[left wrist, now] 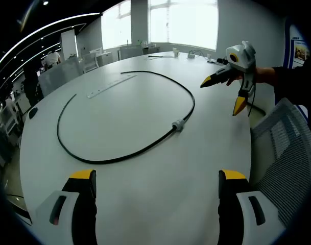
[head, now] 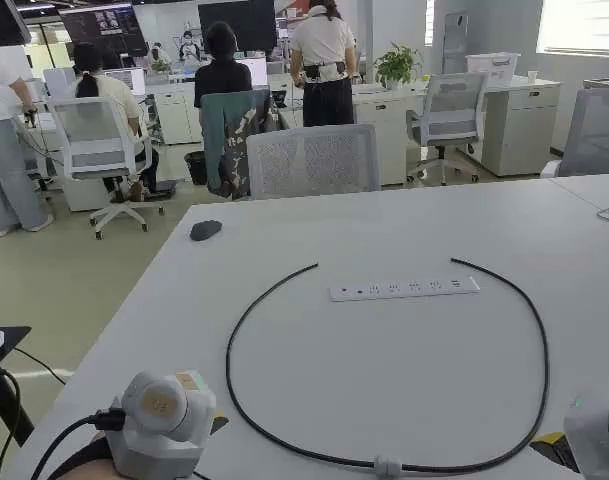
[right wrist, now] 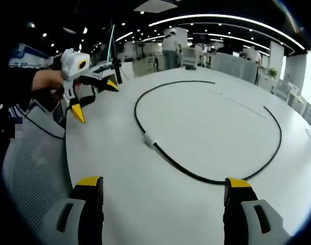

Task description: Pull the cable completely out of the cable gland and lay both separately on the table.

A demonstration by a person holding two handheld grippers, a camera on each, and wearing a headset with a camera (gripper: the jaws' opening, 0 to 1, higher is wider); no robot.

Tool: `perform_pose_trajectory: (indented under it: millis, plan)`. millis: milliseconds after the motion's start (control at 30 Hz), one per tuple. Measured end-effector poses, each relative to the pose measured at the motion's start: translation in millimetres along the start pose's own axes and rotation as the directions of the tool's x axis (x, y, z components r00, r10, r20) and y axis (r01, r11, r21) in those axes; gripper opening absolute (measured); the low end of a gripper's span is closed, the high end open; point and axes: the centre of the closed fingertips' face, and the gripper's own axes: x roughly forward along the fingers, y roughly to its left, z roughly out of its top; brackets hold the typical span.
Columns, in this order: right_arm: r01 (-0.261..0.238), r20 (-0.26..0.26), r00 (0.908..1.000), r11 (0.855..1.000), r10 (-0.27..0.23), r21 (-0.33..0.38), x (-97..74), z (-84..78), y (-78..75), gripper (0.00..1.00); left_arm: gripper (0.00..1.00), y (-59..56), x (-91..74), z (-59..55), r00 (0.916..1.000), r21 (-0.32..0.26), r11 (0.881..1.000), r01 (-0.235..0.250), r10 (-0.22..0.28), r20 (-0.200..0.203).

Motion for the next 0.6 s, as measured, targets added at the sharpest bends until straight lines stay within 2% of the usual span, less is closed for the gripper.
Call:
perform_pose_trajectory:
  millis: [67,100,200,333,467,533,600]
  plan:
    - [-0.008,-0.001,1.0,1.0,0.008,0.0,-1.0,-1.7,1.3,1.0,0.99,0.7,-4.6,8.0,0.9989,-0.08,0.997,0.0,0.004,0.046]
    - [-0.011,0.001,0.9999,1.0,0.011,0.004,-1.8,-2.6,1.4,1.0,0.99,2.1,-6.5,10.3,0.9983,-0.092,0.996,-0.002,0.007,0.058]
    - [-0.007,-0.002,1.0,1.0,0.007,0.008,-1.8,-4.2,-0.1,1.0,0.99,5.6,-9.1,8.7,0.9986,-0.062,0.998,-0.019,0.022,0.048]
    - [-0.001,0.003,1.0,1.0,0.001,0.01,-2.2,-2.6,-1.4,1.0,0.99,6.3,-7.1,-0.2,0.9995,-0.056,0.998,-0.026,0.027,0.016]
    - [0.001,0.005,1.0,1.0,-0.001,0.011,-3.4,-3.0,-2.7,1.0,0.99,3.4,-4.8,-2.6,0.9998,-0.046,0.999,-0.016,0.017,0.005]
    - [0.001,0.004,1.0,1.0,-0.001,0.012,-3.6,-4.1,-3.3,1.0,0.99,-0.5,-3.8,-4.2,1.0,-0.045,0.999,0.007,-0.007,-0.005]
    - [0.001,0.001,1.0,1.0,-0.001,0.013,-3.3,-5.1,-3.6,1.0,0.99,1.4,-3.4,-4.4,1.0,-0.032,0.999,-0.001,0.001,-0.009]
